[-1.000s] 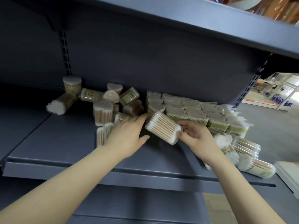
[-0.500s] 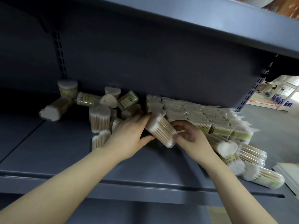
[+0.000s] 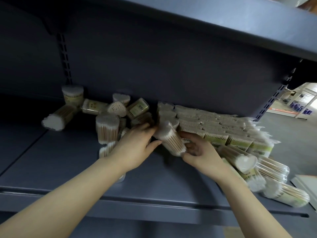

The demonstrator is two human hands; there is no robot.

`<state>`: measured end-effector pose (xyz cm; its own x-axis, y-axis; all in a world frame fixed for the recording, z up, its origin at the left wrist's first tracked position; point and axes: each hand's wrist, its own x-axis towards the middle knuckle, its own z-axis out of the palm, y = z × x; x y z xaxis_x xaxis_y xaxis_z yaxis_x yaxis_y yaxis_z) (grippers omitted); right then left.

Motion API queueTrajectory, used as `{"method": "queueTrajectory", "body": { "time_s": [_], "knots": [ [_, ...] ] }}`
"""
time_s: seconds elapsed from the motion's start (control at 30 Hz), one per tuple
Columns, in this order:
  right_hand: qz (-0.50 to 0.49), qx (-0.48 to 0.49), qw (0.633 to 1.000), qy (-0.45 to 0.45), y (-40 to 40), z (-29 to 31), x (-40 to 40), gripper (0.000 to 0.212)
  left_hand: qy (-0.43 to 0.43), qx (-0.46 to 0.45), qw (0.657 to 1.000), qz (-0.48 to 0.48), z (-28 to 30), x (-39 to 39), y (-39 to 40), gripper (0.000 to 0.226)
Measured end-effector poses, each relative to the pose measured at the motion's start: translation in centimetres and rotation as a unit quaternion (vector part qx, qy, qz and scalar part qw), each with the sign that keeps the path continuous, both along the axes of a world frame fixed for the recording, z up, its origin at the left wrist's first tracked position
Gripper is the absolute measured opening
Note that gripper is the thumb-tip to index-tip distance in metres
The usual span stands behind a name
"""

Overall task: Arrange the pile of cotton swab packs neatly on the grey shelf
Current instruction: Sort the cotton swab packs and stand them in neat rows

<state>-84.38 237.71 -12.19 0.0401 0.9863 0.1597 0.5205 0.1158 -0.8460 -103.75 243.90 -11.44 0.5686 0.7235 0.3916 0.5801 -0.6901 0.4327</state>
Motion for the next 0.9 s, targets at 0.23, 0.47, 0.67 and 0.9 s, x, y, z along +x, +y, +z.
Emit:
{"method": "queueTrajectory", "body": {
  "time_s": [0.23,0.47,0.67,0.9],
  "knots": [
    [-0.014,0.021,0.999,-0.030,-0.1,0.4,0.2,0.049,-0.056,-0.030,0.998,-0.006,0.3,0.2,0.1,0.033],
    [0.023,0.011,0.999,-0.028,-0.4,1.3,0.3,0.054,-0.031,-0.014,0.999,-0.027,0.7,0.1,0.4,0.069],
    [0.025,0.014,1.000,-0.013,-0.4,1.6,0.3,0.053,-0.030,-0.022,0.998,-0.049,1.0,-0.2,0.8,0.063],
    [0.009,0.025,1.000,-0.001,-0.3,1.6,0.0,0.045,-0.044,-0.028,0.997,-0.056,1.0,0.0,0.5,0.066]
  ]
}}
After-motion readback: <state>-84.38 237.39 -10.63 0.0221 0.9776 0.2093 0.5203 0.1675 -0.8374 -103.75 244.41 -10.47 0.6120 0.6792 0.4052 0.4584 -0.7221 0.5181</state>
